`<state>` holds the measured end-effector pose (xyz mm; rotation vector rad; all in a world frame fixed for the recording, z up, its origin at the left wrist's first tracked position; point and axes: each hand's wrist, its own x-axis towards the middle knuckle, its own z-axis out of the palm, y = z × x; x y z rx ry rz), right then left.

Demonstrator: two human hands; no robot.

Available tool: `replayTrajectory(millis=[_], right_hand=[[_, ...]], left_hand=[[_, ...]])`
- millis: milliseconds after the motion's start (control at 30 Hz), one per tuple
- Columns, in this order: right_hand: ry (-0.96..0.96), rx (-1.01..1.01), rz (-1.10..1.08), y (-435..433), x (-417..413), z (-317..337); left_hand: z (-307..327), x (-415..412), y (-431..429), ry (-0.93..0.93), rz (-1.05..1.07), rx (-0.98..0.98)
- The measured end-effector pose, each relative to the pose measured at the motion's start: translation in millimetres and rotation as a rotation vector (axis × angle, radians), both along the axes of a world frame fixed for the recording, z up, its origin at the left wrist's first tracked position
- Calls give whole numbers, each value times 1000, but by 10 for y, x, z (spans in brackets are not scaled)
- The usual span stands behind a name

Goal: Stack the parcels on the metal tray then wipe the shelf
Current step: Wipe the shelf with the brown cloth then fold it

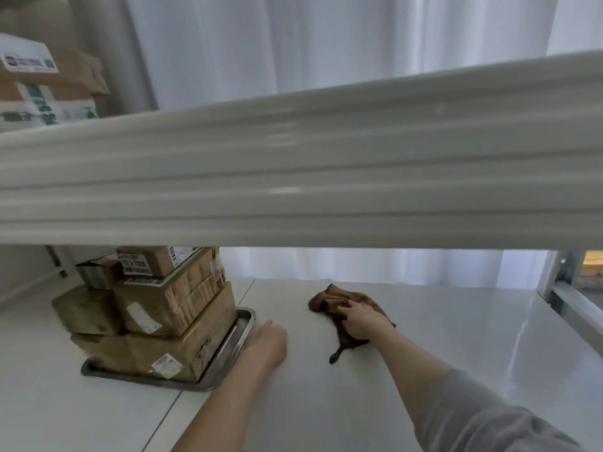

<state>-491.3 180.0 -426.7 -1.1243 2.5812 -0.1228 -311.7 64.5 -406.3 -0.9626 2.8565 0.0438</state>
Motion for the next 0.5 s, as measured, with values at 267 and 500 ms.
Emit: replayTrajectory(millis=[267,500], right_hand=[[2,81,-340,101,-324,-25],[0,68,-115,-765,-162,-148]], left_hand=[[-90,-3,-135,-61,-41,-117],[-113,-36,-305,-82,-69,-78]])
